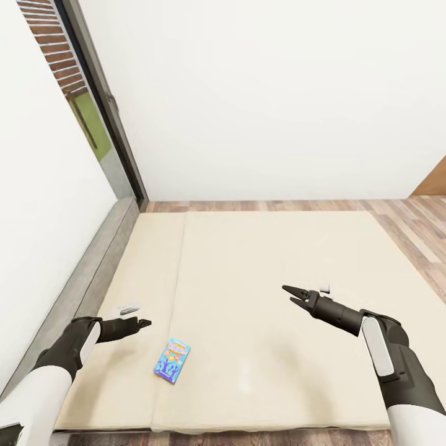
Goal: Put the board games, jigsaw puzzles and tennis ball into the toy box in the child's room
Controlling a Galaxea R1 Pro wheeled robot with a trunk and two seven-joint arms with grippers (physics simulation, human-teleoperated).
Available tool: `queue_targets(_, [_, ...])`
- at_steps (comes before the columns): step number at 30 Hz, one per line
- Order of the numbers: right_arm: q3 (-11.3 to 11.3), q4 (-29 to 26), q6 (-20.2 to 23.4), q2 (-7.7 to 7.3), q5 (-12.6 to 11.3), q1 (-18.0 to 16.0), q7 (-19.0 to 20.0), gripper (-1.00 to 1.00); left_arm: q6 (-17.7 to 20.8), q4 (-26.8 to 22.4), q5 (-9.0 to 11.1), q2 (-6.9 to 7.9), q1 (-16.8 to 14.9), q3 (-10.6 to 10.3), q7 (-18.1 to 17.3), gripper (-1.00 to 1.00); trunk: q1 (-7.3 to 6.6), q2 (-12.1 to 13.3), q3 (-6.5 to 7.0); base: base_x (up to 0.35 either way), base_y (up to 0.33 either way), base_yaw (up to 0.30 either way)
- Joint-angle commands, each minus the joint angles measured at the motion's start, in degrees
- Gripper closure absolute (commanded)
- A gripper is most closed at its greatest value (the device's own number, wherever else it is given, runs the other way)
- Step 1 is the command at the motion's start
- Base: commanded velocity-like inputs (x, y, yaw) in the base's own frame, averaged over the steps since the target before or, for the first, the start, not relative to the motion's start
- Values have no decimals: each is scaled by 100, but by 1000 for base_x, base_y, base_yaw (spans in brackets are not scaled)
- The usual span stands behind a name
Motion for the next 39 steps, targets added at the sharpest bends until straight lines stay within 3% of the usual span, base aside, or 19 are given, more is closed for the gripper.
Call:
queue_targets(1, [-7, 1, 24, -1, 16, -5, 28, -100, 50, -5, 18, -5, -4, 21, -10, -100, 3, -10, -19, 0, 0, 0])
queue_targets(39, [-6, -4, 19, 1, 15, -5, 25, -100, 36, -5, 10, -6, -4, 21, 12, -100, 3, -10, -377, 0, 0, 0])
